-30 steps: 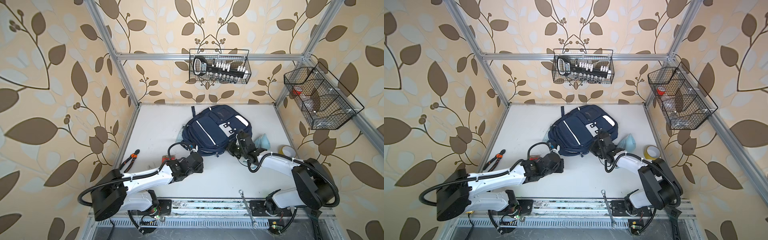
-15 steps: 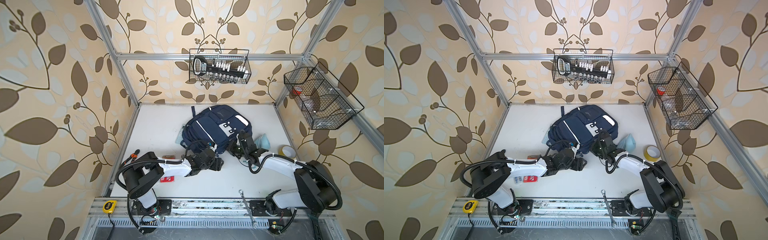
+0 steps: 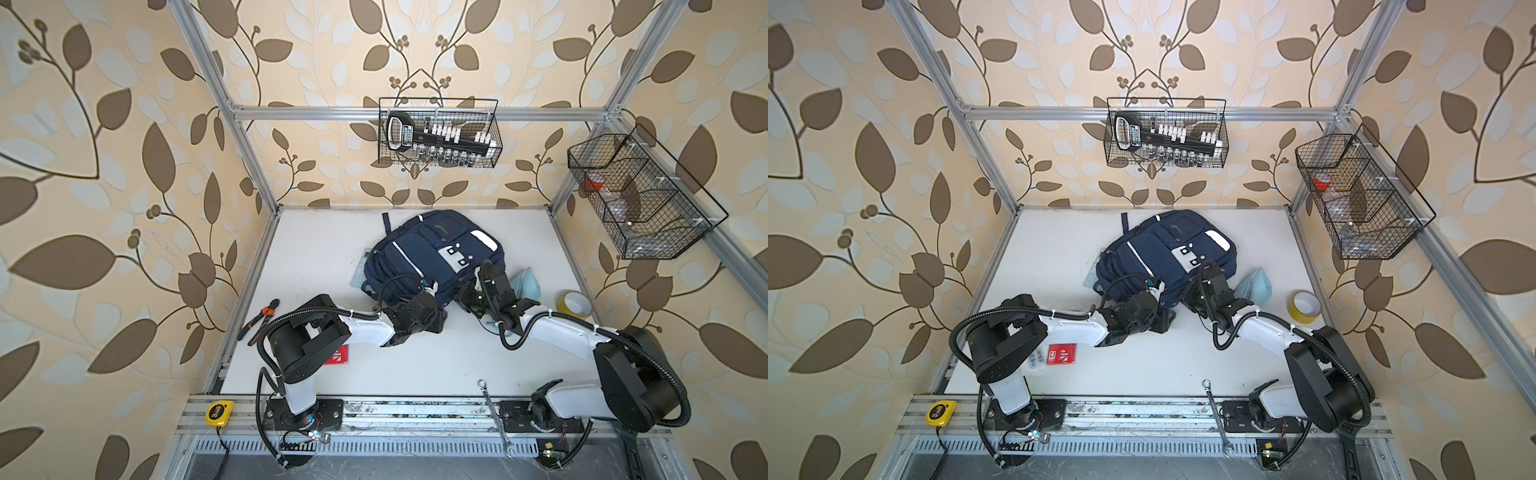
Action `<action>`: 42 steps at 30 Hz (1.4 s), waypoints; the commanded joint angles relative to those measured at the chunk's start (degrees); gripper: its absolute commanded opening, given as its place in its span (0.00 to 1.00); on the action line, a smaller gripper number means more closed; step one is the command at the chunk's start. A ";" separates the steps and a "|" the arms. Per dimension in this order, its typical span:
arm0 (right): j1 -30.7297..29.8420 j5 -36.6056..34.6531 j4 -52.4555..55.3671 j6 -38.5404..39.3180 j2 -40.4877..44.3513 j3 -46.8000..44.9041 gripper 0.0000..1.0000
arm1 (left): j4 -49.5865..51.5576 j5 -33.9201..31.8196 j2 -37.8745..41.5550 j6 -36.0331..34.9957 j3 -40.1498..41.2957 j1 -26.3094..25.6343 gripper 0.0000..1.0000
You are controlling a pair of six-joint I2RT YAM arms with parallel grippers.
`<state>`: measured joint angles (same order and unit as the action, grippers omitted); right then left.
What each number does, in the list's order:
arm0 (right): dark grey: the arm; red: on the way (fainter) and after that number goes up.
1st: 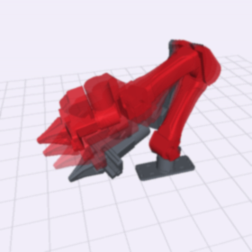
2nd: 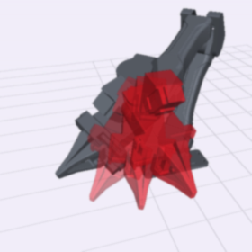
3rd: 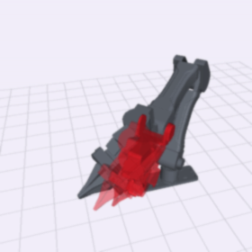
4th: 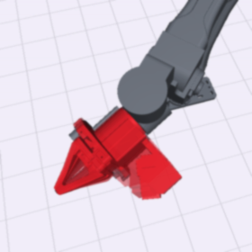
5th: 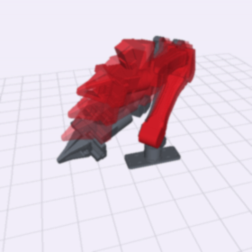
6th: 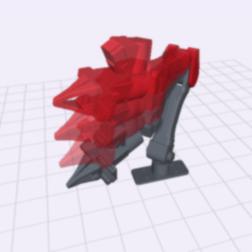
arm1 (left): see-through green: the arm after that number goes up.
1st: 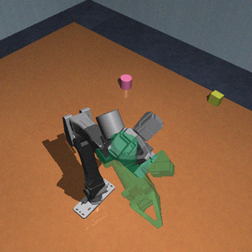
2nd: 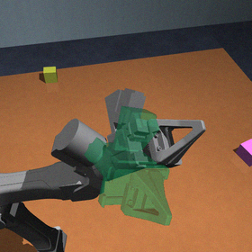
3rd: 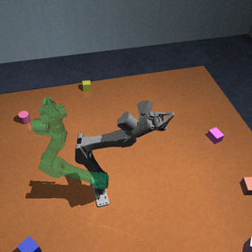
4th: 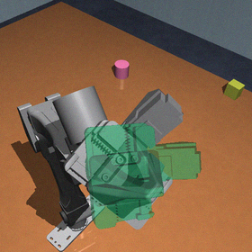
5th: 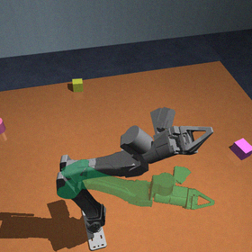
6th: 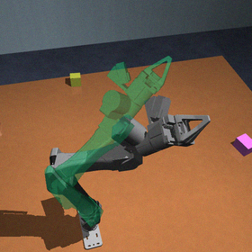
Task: Pack books, pencil case, and school supplies into a backpack
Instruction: Zip the student bag at the center of the table.
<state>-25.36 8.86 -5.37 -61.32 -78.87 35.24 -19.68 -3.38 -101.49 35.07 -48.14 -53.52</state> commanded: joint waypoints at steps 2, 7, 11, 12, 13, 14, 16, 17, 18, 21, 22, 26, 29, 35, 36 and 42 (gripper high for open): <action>-0.03 0.19 -1.89 -0.76 1.60 -0.32 0.00 | -3.77 -1.33 0.41 0.34 -1.05 1.57 0.31; -0.01 0.19 -1.95 -0.85 1.48 -0.19 0.00 | -1.85 -1.44 -0.13 1.48 -2.10 1.66 0.11; 0.49 -0.27 -1.82 -0.51 1.36 -0.36 0.00 | -0.47 -1.34 2.02 2.71 -0.72 1.66 0.00; 0.96 -0.11 -1.84 -0.48 1.33 -0.43 0.00 | 0.82 -1.18 2.92 2.72 -0.15 1.66 0.00; 1.56 0.14 -1.81 -0.22 1.26 -0.44 0.00 | 3.01 -1.44 4.71 2.69 0.44 1.66 0.00; 2.07 0.19 -1.71 0.04 1.24 -0.40 0.00 | 5.13 -2.66 6.31 2.29 1.09 1.57 0.00; 3.39 0.07 -1.01 1.13 1.11 -0.22 0.00 | 14.04 -8.35 10.99 3.40 2.33 1.57 0.00; 4.01 0.07 -0.88 1.61 0.87 -0.11 0.00 | 16.47 -10.31 13.39 3.36 3.48 1.57 0.00; 4.84 0.23 -0.58 2.28 0.62 0.04 0.00 | 19.38 -12.41 16.28 3.40 4.72 1.57 0.00; 7.07 0.64 0.62 4.22 -0.38 0.71 0.00 | 25.07 -16.15 24.08 2.57 7.66 1.57 0.00; 7.88 1.26 0.62 4.52 -0.78 0.93 0.00 | 26.82 -16.85 25.70 2.10 8.12 1.57 0.00; 10.54 1.43 1.28 6.54 -1.54 1.55 0.00 | 30.85 -18.21 27.75 -0.27 8.58 1.66 0.00; 10.66 3.08 4.21 10.54 -1.82 3.79 0.21 | 29.19 -13.33 27.37 -3.03 8.59 1.66 0.00; 1.61 -2.38 12.82 6.18 16.93 -0.43 0.79 | 24.03 -3.09 24.61 -6.66 4.93 1.49 0.00; 0.00 -3.12 12.72 3.07 20.06 -2.37 0.79 | 22.91 -2.07 24.34 -6.60 4.60 1.42 0.00; -5.29 -3.73 -0.07 -16.01 27.44 -11.68 0.75 | 19.25 1.74 21.95 -8.87 0.74 -2.05 0.00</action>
<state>-29.15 8.36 -1.32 -65.45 -50.94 26.94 4.29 -4.75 -79.42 29.08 -43.03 -53.15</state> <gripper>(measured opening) 0.752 0.073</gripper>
